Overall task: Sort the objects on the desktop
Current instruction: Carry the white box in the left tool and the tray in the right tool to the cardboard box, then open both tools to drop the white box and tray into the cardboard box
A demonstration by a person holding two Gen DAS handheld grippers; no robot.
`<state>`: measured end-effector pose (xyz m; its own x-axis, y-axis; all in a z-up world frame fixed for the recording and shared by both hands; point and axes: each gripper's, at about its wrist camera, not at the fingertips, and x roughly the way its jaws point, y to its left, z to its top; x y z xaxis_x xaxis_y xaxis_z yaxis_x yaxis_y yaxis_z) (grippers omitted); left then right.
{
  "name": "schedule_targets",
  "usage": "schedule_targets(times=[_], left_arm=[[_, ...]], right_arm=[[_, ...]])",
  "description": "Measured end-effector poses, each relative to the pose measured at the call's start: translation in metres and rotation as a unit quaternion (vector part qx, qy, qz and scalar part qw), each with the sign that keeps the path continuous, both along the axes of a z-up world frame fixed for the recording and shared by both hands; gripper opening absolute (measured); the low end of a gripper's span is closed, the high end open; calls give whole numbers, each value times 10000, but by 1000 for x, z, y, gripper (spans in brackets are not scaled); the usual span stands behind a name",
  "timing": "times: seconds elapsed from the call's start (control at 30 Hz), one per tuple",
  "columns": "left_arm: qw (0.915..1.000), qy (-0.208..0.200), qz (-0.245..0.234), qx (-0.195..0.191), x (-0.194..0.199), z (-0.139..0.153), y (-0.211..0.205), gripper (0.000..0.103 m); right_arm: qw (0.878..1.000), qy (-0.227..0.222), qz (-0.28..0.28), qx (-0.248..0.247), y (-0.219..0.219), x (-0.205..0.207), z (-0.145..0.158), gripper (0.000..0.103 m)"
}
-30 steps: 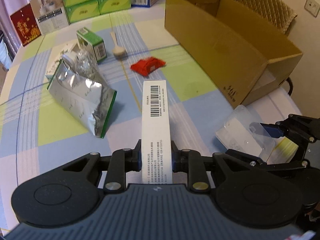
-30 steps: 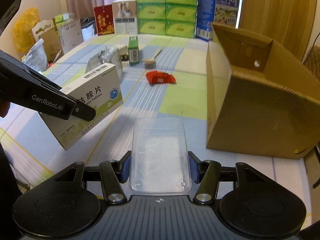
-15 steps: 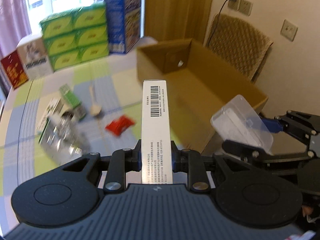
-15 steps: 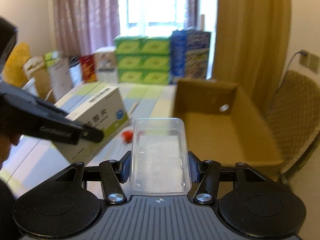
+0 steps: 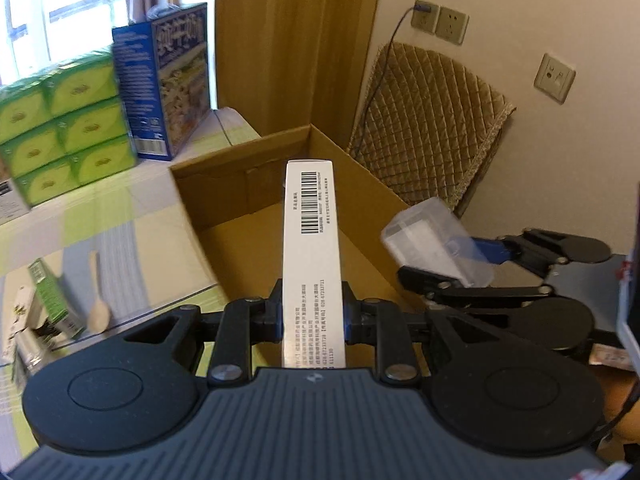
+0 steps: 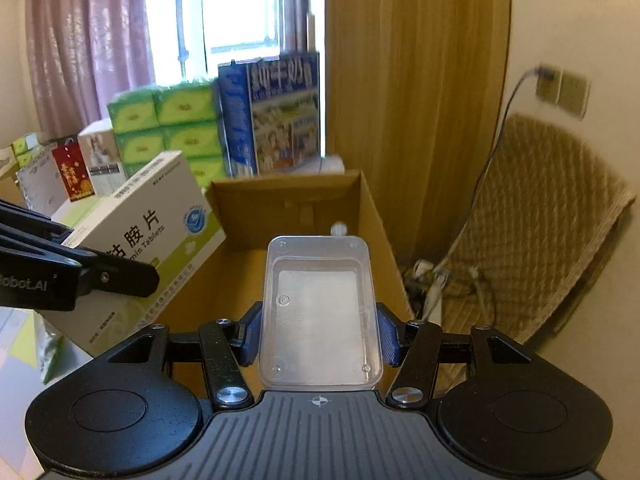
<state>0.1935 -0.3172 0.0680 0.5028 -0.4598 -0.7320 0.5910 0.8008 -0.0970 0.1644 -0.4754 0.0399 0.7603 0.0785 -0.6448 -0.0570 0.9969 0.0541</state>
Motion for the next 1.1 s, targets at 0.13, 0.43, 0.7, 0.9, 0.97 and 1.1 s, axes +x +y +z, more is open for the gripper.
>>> schedule_targets(times=[0.13,0.43,0.7,0.9,0.97,1.1], left_arm=[[9998,192,-48,75,22,-20,-9,20],[9985,399,-104,353,43,-58,-23,20],[9991,279,-80,306,42,-62,-19,22],[9999,28,104,93,31,-37,-1,30],[9998,-11,204,-4,27,-30,8,33],[9988,-62,441,-186,15,-16,34,42]], right_arm=[[9996,232,116,-91,-6,20,-18,53],[9980,485,193,-348,-4,43,-48,53],[9977,446,252,-436,1,44,-50,54],[9988,329,274,-228,5,39,-40,58],[9992,239,225,-223,6,34,-33,60],[9999,29,102,-92,8,19,-16,68]])
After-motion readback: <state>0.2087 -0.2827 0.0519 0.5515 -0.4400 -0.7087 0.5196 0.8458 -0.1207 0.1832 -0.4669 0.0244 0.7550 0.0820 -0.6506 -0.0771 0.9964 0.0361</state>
